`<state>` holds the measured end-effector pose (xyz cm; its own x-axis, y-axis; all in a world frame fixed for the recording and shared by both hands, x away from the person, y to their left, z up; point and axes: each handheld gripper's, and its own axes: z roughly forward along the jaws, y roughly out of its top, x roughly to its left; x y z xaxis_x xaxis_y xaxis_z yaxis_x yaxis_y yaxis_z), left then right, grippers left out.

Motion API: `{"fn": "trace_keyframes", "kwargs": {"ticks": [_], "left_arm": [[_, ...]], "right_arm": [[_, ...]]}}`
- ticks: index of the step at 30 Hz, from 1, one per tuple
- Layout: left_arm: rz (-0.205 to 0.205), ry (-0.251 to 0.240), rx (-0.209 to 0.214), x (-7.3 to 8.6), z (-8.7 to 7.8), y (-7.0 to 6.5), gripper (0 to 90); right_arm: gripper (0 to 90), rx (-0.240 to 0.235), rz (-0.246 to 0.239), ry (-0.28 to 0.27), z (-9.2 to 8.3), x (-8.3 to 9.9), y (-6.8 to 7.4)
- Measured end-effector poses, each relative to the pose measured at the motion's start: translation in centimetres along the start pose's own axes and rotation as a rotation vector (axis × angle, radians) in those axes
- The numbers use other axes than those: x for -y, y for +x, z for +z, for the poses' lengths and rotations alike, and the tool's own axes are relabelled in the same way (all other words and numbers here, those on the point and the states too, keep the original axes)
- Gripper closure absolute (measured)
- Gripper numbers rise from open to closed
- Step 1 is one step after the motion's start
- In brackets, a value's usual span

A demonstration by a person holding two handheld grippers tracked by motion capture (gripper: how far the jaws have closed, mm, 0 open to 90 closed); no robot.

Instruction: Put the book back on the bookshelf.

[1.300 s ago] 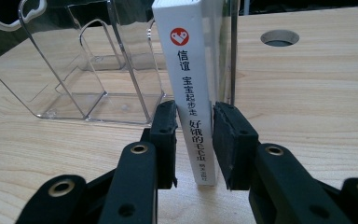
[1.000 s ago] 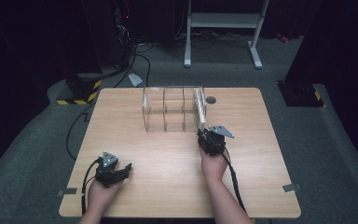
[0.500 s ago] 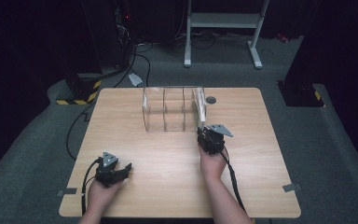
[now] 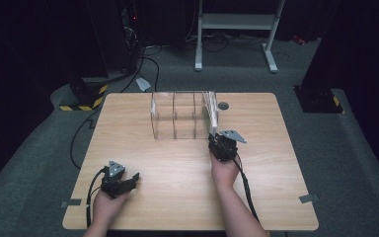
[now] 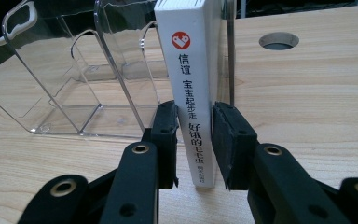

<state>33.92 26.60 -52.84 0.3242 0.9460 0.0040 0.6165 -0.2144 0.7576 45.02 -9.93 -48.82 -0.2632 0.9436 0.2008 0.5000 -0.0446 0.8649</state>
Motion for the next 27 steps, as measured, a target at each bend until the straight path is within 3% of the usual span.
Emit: {"fn": "trace_keyframes", "kwargs": {"ticks": [27], "left_arm": [[-0.001,0.0,0.001,0.0,0.0,0.01,35.7]], "right_arm": [[67.5,-0.006,0.002,-0.001,0.03,-0.18,-0.12]]}}
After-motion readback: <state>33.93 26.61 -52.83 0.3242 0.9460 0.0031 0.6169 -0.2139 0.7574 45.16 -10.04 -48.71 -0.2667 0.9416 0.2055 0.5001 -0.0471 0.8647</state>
